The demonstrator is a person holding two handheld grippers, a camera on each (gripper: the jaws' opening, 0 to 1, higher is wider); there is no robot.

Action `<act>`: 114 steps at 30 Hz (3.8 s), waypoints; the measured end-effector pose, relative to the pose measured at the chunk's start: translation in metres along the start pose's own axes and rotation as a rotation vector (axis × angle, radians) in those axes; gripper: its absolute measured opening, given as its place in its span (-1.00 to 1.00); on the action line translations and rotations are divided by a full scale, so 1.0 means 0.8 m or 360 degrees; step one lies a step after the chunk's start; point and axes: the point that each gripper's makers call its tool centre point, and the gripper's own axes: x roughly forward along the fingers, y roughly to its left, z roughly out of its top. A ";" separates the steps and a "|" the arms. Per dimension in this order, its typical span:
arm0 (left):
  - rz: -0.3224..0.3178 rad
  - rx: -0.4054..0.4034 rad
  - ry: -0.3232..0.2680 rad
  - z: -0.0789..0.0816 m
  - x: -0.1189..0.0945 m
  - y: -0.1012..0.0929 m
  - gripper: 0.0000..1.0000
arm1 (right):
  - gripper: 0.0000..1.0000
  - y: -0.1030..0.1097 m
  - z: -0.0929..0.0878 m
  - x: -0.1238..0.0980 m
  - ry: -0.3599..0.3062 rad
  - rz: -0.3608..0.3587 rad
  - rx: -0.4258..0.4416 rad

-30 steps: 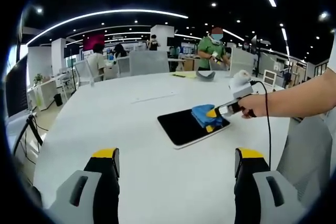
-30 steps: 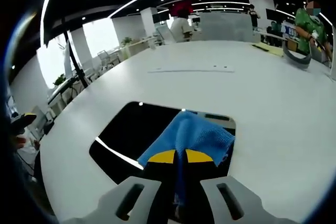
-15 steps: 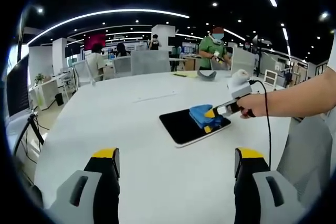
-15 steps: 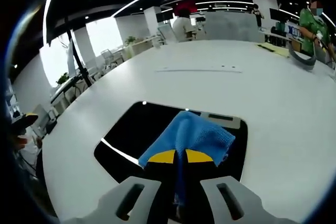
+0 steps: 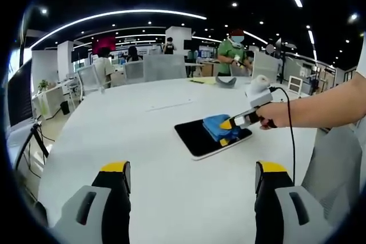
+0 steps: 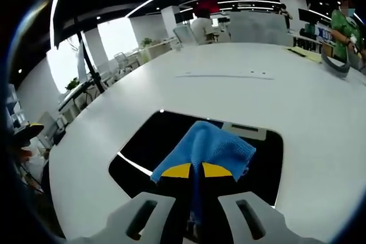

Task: Wipe the mirror surface with the cleaning cloth until all visible marks leave the cleaned area.

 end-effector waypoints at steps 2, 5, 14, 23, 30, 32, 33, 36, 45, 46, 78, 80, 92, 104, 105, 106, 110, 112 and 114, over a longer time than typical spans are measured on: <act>-0.0001 0.0002 0.0000 0.000 0.000 0.001 0.81 | -0.99 0.003 0.000 0.002 0.0001 0.0009 0.0002; 0.0001 0.0003 0.0000 0.000 0.000 0.002 0.81 | -0.99 0.009 0.001 0.004 0.0004 0.0021 -0.0001; 0.0004 0.0002 0.0004 -0.001 -0.001 0.004 0.81 | -0.99 0.009 0.001 0.007 -0.0001 0.0027 0.0000; 0.0002 0.0001 0.0004 -0.002 -0.001 0.004 0.81 | -0.99 0.010 0.002 0.007 0.0002 0.0031 0.0001; 0.0001 0.0000 0.0005 -0.002 -0.001 0.004 0.80 | -0.99 0.021 0.004 0.010 0.0003 0.0047 -0.0002; 0.0005 -0.0001 0.0006 -0.002 -0.001 0.004 0.80 | -0.99 0.022 0.004 0.011 0.0004 0.0051 -0.0005; 0.0008 -0.0004 0.0006 -0.003 -0.002 0.006 0.80 | -0.99 0.023 0.004 0.012 0.0004 0.0052 -0.0006; 0.0013 -0.0009 0.0006 -0.003 -0.003 0.007 0.80 | -0.99 0.025 0.005 0.013 0.0008 0.0057 -0.0012; 0.0022 -0.0013 0.0005 -0.005 -0.004 0.011 0.80 | -0.99 0.037 0.007 0.023 0.0019 0.0094 -0.0028; 0.0023 -0.0015 0.0005 -0.006 -0.004 0.011 0.80 | -0.99 0.039 0.007 0.024 0.0020 0.0098 -0.0030; 0.0055 -0.0046 0.0004 -0.012 -0.014 0.021 0.80 | -0.98 0.085 0.012 0.050 0.0034 0.0191 -0.0054; 0.0055 -0.0047 0.0001 -0.012 -0.014 0.022 0.80 | -0.98 0.087 0.012 0.050 0.0036 0.0195 -0.0055; 0.0048 -0.0043 0.0006 -0.010 -0.012 0.020 0.78 | -0.99 0.098 0.014 0.053 0.0052 0.0179 -0.0129; 0.0039 -0.0033 0.0010 -0.008 -0.010 0.016 0.79 | -0.99 0.101 0.012 0.051 0.0052 0.0161 -0.0207; 0.0038 -0.0033 0.0010 -0.008 -0.010 0.016 0.79 | -0.99 0.101 0.012 0.051 0.0052 0.0161 -0.0206; 0.0039 -0.0031 0.0010 -0.008 -0.010 0.016 0.79 | -0.99 0.101 0.012 0.051 0.0051 0.0161 -0.0205; 0.0040 -0.0030 0.0007 -0.007 -0.010 0.017 0.79 | -0.99 0.104 0.011 0.049 0.0058 0.0169 -0.0212; 0.0039 -0.0028 0.0007 -0.006 -0.010 0.017 0.79 | -0.99 0.105 0.009 0.049 0.0061 0.0176 -0.0215; 0.0037 -0.0024 0.0006 -0.006 -0.010 0.016 0.79 | -0.99 0.105 0.009 0.049 0.0059 0.0181 -0.0213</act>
